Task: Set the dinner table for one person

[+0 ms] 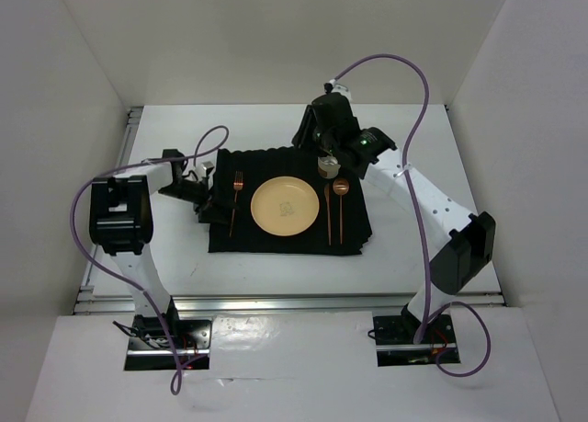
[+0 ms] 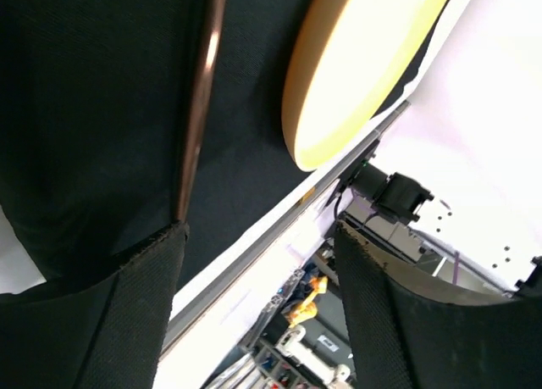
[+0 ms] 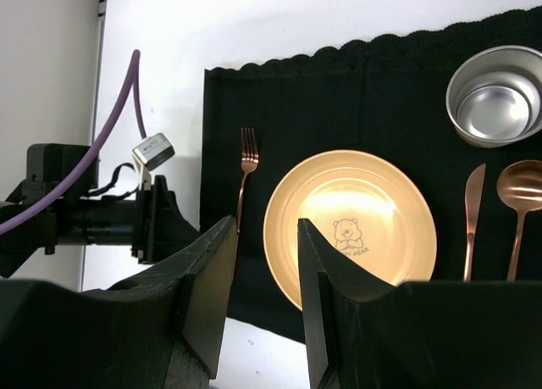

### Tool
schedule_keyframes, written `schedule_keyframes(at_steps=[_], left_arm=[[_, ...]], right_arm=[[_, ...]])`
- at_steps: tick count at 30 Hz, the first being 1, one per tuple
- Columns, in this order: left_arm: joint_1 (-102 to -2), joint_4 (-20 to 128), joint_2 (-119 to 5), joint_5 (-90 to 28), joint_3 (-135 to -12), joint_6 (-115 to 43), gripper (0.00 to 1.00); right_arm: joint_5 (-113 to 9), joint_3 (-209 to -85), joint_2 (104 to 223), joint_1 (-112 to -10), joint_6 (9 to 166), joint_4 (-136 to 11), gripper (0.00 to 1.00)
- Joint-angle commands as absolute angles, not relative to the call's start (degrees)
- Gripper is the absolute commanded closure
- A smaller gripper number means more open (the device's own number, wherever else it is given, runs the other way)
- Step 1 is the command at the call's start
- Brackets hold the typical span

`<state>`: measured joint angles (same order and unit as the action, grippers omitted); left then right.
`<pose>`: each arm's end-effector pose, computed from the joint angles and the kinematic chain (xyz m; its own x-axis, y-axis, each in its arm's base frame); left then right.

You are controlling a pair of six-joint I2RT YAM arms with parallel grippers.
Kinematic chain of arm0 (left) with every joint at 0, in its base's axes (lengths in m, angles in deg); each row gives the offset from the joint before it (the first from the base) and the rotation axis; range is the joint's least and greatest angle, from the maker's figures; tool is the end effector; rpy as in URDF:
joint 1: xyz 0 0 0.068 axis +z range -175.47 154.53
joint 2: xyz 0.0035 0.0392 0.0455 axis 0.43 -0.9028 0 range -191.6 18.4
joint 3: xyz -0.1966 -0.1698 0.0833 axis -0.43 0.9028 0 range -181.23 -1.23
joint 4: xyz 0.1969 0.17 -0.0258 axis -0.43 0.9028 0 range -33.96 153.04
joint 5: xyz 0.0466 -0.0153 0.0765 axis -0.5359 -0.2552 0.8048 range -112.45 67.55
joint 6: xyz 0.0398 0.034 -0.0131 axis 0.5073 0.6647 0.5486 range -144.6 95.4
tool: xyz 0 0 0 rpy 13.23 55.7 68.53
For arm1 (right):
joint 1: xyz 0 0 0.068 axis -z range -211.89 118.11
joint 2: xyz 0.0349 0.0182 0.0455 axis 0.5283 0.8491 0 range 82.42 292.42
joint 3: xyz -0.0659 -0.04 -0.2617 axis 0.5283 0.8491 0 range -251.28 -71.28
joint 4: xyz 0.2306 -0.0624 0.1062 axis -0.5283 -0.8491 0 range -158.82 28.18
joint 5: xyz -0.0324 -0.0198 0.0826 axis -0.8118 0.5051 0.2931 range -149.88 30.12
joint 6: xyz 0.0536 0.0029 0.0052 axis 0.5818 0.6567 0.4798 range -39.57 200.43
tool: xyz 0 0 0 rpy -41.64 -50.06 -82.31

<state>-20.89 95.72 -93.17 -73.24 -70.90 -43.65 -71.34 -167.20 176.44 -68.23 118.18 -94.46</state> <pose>0.3546 0.0008 0.1446 -0.9525 -0.2833 0.1117 -0.2626 0.5784 -0.7723 0.3062 0.2165 0.3893 -0.5969 0.3059 -0.7418 -0.0983 0.8897 0.4459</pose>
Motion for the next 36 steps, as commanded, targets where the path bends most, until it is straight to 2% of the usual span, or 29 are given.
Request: schedule_keyframes(at_steps=[1,3,5,10,11,13,14,16,17,19,23,26,36], left_arm=[[-21.4,100.1,-89.7,-73.2,-73.5,-40.2,0.22],[-21.4,102.7,-89.1,-71.2,-75.6,-38.5,0.22],[-21.4,104.0,-86.9,-67.8,-78.7,-36.6,0.22],[-19.6,102.1,-80.8,-46.2,-82.9,-33.4,0.22],[-18.9,100.7,-79.4,-42.9,-82.9,-32.3,0.22],[-18.3,97.7,-74.7,-33.3,-82.9,-30.1,0.19],[-18.3,94.5,-73.2,-30.1,-82.4,-29.1,0.19],[-18.3,91.6,-69.1,-20.9,-80.9,-27.7,0.13],[-18.3,90.7,-68.2,-18.3,-80.9,-26.4,0.13],[-17.7,89.5,-66.9,-10.8,-80.3,-24.9,0.11],[-15.8,87.5,-62.8,1.9,-78.2,-21.8,0.01],[-13.3,86.4,-59.6,5.9,-76.4,-21.0,0.01],[-12.3,90.6,-51.0,0.5,-76.4,-19.4,0.01]], right_arm=[[-73.3,-166.5,172.7,-67.9,117.2,-93.8,0.57],[-74.2,-166.5,172.7,-67.9,116.6,-95.7,0.57],[-74.2,-167.7,172.7,-65.8,116.6,-98.2,0.53],[-70.7,-164.8,170.8,-55.5,114.2,-106.8,0.46],[-70.7,-163.6,170.1,-53.5,113.2,-107.4,0.37],[-68.2,-159.7,168.3,-48.5,111.0,-109.6,0.25],[-66.6,-157.2,168.3,-42.3,110.3,-110.2,0.13],[-62.2,-155.1,167.7,-36.1,108.4,-111.8,0.07],[-62.2,-154.3,167.2,-31.7,107.9,-111.8,0.05],[-65.2,-152.8,166.5,-29.0,107.3,-111.8,0.00],[-80.2,-152.1,166.0,-24.6,110.6,-113.5,0.00],[-84.9,-152.1,165.4,-24.1,111.5,-112.4,0.00],[-80.1,-154.7,163.1,-24.1,110.9,-118.3,0.00]])
